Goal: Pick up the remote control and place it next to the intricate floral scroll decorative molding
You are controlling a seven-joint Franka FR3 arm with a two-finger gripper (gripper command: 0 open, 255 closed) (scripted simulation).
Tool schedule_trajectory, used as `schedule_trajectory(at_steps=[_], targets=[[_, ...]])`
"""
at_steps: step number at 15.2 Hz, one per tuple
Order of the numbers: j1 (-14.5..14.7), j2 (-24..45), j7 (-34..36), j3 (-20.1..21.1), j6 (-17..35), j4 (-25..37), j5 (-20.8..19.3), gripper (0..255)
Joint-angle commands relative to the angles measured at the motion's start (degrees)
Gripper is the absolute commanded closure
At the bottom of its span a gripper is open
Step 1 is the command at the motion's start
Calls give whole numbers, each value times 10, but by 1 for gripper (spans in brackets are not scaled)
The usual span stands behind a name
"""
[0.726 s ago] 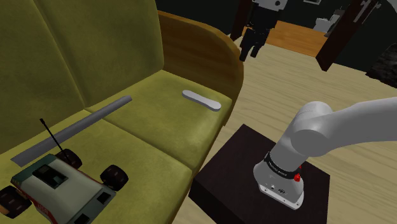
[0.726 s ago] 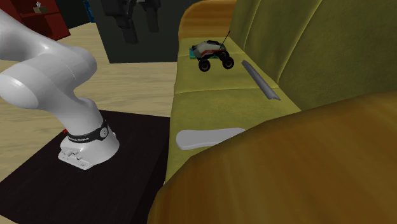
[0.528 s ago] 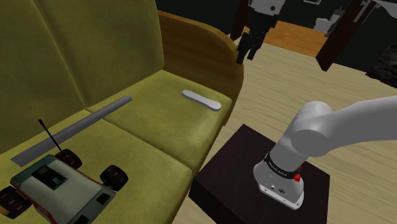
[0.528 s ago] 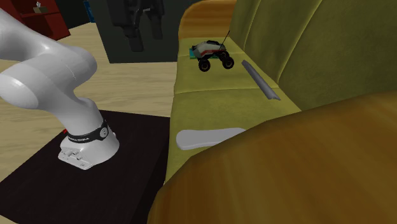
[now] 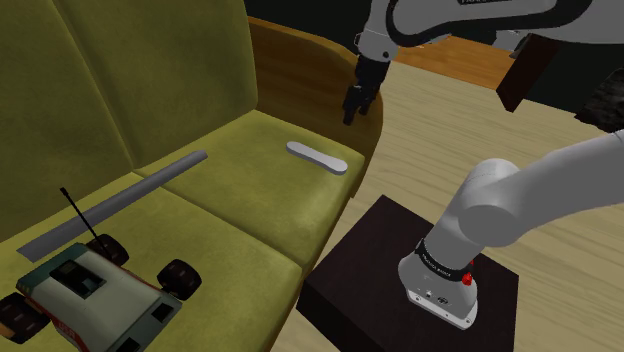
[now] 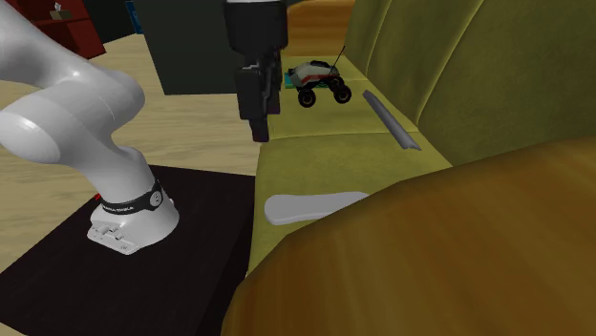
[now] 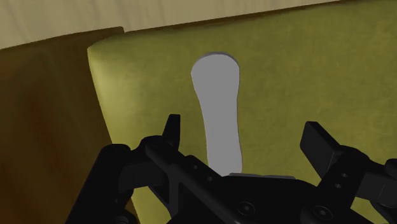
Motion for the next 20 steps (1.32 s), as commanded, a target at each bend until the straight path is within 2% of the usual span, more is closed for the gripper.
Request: schedule_trajectory(at_steps=[1,11,20], targets=[[5,31,-11,-3,40,-8,-2,0],[28,232,-68,-17,231,-3,2,0],[29,279,-73,-19,301,-25,6,0]])
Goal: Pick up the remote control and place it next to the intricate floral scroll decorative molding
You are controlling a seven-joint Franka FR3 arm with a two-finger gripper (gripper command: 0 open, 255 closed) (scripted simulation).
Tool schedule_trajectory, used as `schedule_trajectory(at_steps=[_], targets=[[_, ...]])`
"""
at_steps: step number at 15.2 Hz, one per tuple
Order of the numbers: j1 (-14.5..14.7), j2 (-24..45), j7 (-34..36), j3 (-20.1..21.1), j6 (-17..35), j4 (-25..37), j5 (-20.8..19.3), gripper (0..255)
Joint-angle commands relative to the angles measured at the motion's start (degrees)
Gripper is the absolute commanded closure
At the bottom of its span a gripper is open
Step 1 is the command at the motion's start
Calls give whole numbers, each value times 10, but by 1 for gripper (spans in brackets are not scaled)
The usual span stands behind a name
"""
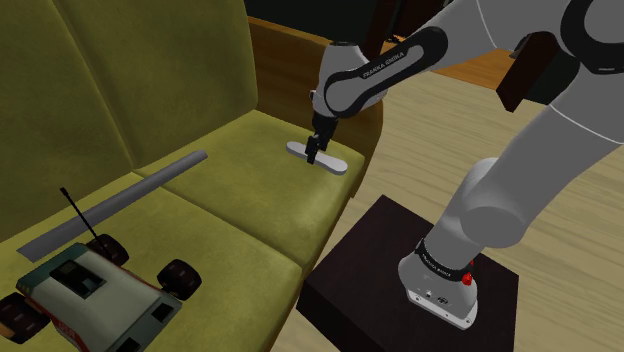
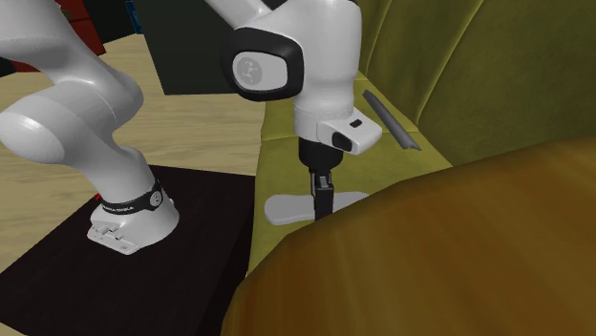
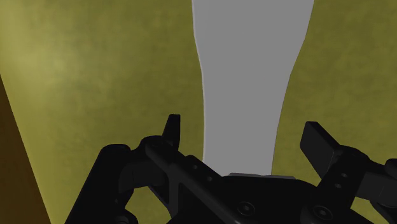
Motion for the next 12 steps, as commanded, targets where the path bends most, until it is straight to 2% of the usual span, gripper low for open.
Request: schedule_trajectory(at_steps=[1,7,8,12], targets=[[0,3,0,0,5,-2,0,0],[0,3,0,0,5,-2,0,0],[0,3,0,0,5,-2,0,255],[0,3,0,0,5,-2,0,255]])
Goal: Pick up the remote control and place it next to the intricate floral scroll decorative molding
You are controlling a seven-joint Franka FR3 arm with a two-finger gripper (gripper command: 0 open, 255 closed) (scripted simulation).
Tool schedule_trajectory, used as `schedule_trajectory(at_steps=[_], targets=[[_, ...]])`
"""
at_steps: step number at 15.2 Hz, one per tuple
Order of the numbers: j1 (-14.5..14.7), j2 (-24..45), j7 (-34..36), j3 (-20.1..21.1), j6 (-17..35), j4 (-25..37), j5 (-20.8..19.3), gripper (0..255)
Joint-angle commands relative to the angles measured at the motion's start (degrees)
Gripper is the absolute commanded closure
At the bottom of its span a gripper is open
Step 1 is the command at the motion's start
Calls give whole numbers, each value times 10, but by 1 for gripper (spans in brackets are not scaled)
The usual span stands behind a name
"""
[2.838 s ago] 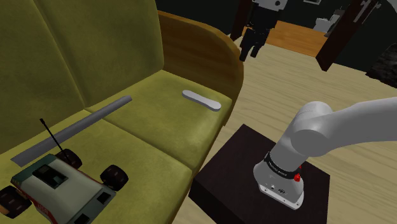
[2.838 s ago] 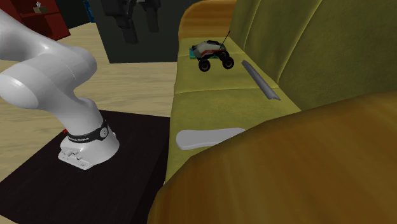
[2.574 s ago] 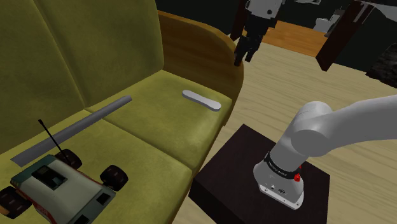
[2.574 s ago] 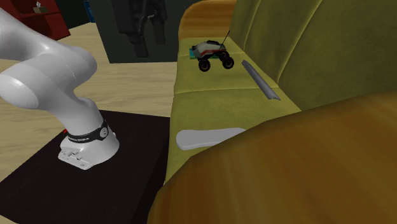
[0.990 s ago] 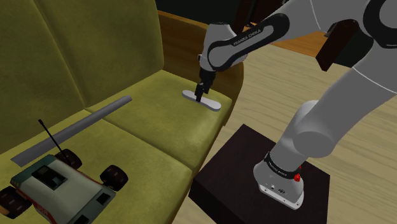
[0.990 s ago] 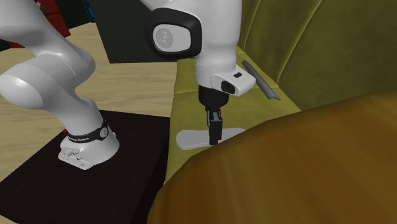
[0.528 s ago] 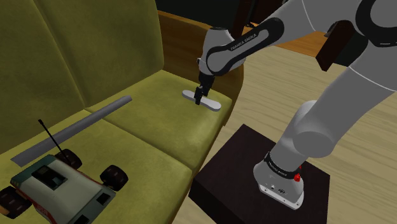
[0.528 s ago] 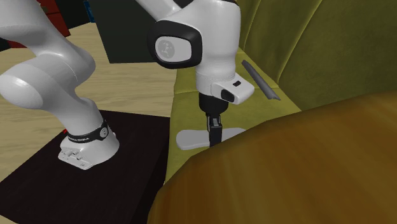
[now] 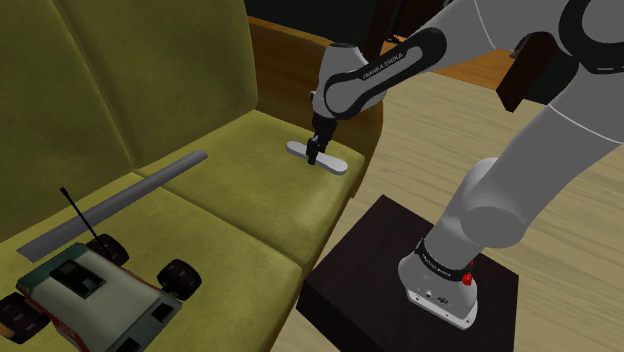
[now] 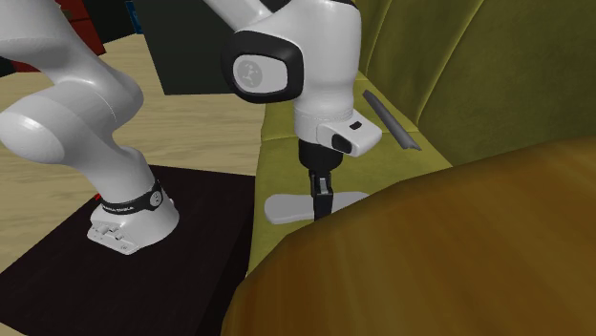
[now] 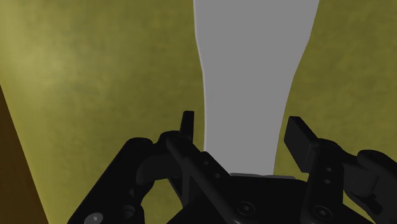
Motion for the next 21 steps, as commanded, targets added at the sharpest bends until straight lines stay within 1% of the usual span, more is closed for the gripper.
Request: schedule_trajectory(at_steps=[1,5,21], targets=[[0,0,0,0,0,0,0,255],[0,0,0,0,0,0,0,255],[-1,-76,4,5,-136,60,-5,255]])
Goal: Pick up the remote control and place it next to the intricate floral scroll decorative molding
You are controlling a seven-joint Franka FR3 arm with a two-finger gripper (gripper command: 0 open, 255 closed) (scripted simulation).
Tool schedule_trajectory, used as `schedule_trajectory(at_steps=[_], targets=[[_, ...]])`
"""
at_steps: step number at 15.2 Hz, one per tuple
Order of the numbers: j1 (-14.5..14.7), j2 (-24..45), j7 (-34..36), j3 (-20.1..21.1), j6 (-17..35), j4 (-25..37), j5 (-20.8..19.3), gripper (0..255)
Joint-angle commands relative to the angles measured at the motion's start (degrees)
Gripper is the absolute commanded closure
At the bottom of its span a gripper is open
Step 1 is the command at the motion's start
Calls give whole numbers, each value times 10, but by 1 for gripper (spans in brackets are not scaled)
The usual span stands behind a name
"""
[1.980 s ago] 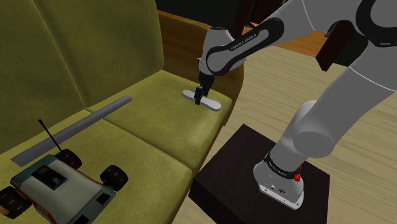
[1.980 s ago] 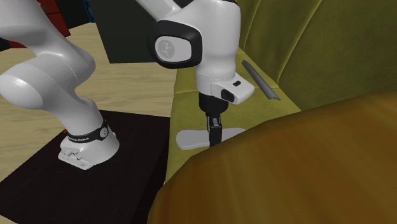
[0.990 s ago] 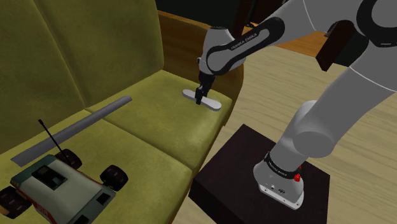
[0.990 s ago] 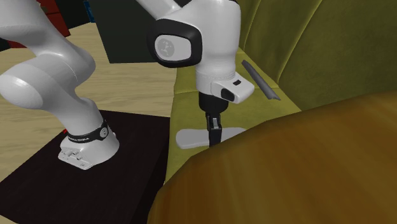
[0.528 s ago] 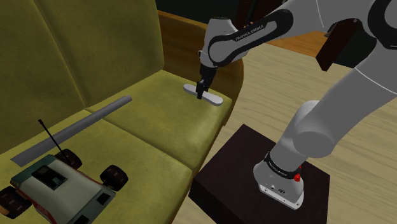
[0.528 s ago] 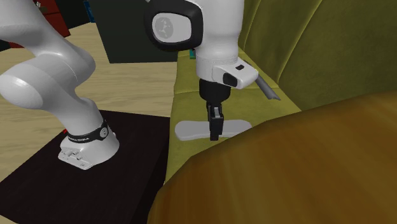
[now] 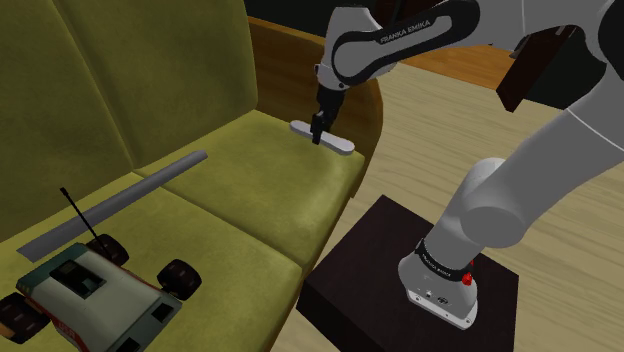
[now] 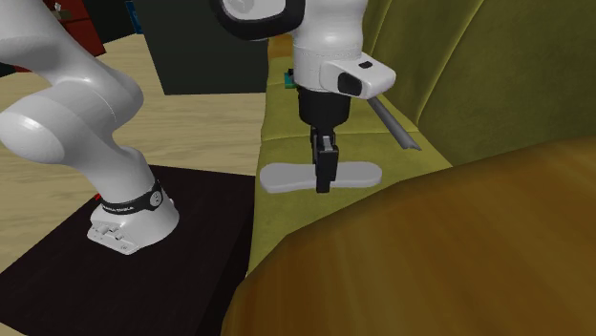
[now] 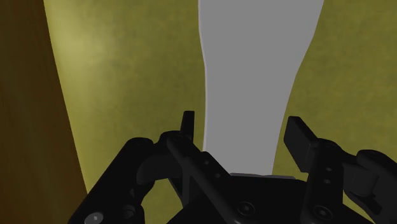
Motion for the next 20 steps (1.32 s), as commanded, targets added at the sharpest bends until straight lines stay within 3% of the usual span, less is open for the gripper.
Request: schedule_trajectory(at_steps=[1,4,12,20], targets=[[0,-7,0,0,-17,10,0,255],[0,-15,0,1,-36,21,-1,255],[51,10,112,77,-38,46,22,255],[98,72,223,146,-45,113,31,255]])
